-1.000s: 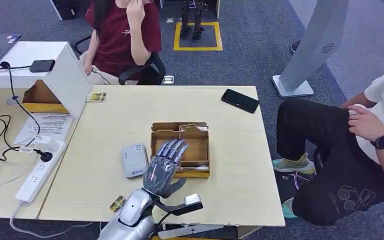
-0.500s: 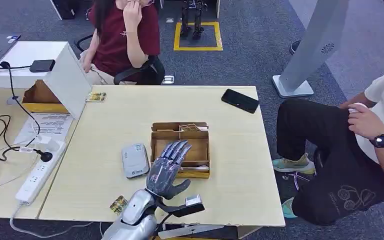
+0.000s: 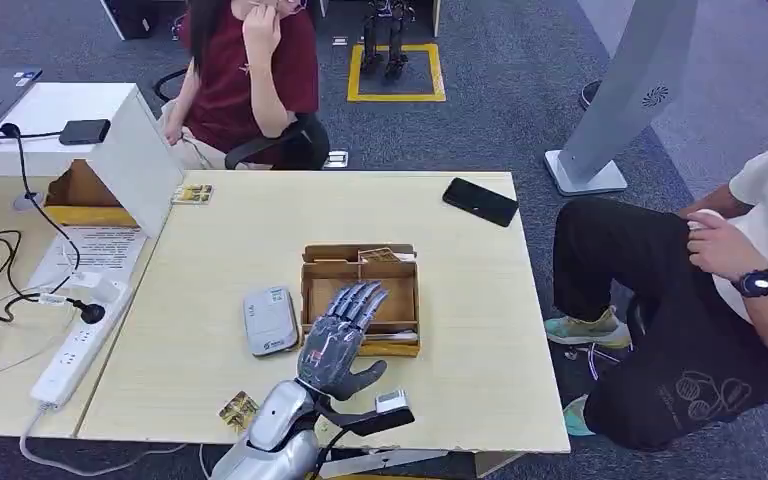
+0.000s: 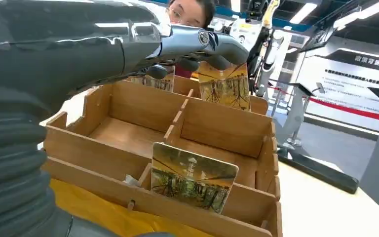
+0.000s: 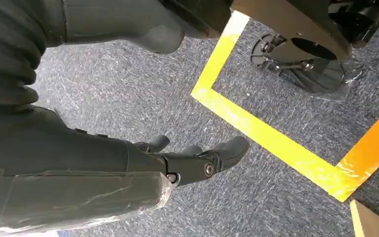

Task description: Pass the card to the sensor for recognition and then transmit it.

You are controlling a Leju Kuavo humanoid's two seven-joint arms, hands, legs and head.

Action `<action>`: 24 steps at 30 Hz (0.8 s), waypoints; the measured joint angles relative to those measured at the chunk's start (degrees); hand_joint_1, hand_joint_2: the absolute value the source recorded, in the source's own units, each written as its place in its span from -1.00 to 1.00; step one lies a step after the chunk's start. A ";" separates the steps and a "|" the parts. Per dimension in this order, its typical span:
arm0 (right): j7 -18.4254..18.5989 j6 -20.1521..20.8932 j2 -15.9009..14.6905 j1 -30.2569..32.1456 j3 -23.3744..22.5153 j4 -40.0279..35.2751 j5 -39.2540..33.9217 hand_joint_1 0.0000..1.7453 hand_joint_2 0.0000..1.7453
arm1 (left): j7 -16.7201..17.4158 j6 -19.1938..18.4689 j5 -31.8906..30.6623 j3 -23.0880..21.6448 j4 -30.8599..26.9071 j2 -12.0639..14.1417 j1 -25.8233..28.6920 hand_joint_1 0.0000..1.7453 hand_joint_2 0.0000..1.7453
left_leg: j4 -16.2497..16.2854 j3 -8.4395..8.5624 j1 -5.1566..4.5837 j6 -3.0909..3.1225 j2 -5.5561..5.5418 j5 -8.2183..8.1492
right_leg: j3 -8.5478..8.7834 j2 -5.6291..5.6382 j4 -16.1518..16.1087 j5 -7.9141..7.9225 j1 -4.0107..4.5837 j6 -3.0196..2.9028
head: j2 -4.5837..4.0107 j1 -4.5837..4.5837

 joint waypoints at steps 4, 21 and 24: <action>0.00 0.00 0.00 0.00 0.00 0.00 0.00 -1.00 1.00 | 0.00 0.00 0.00 0.00 0.00 0.00 0.00 -1.00 1.00 | 0.00 0.00 0.00 0.00 0.00 0.00 | 0.00 0.00 0.00 0.00 0.00 0.00 | 0.00 0.00; 0.02 0.04 0.13 -0.17 0.17 -0.02 0.00 -1.00 1.00 | 0.13 0.00 1.36 0.00 1.99 -0.42 -0.89 -1.00 1.00 | 0.00 0.00 0.00 0.00 0.00 0.00 | 0.00 0.00 0.00 0.00 0.00 0.00 | 0.00 0.02; 0.04 0.04 0.13 -0.25 0.31 -0.02 0.00 -1.00 1.00 | 0.48 0.00 1.29 0.00 2.60 -0.46 -1.08 -1.00 1.00 | 0.01 0.00 0.00 0.00 0.00 0.00 | 0.00 0.00 0.00 0.00 0.00 0.00 | 0.00 0.02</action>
